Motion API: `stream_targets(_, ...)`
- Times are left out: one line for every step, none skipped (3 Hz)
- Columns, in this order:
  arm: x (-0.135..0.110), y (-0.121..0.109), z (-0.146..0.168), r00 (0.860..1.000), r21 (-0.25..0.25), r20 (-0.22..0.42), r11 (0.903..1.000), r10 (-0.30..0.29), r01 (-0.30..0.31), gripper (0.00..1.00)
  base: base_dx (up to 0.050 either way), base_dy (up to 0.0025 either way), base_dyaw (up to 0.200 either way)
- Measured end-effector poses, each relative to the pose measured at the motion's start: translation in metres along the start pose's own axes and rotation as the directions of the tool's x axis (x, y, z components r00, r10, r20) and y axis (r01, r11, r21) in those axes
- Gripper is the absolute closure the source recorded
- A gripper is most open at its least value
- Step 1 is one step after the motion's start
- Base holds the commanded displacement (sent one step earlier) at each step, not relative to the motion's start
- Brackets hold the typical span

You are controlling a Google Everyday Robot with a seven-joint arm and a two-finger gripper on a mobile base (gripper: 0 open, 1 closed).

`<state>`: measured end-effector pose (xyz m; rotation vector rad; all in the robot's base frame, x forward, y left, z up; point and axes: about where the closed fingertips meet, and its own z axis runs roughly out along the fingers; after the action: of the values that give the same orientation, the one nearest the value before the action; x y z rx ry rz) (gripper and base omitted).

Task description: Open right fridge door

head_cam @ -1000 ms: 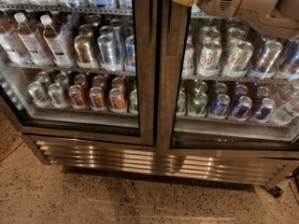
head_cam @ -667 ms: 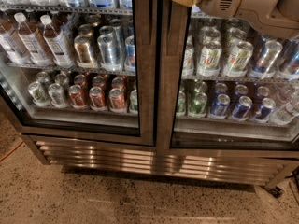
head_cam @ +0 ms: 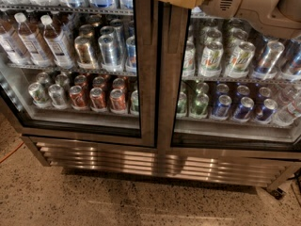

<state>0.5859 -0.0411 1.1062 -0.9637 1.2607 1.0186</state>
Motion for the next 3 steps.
stream_targets(0.0, 0.0, 0.0, 1.0, 0.0, 0.0, 1.0, 0.0, 0.0, 0.46, 0.0, 0.0, 0.0)
stream_targets(0.005, 0.001, -0.008, 1.0, 0.021, -0.027, 0.9997, 0.009, -0.009, 0.38, 0.0, 0.0, 0.0)
stream_targets(0.012, 0.001, -0.021, 0.998, 0.05, -0.059, 0.9986, 0.02, -0.017, 0.37, 0.0, 0.0, 0.0)
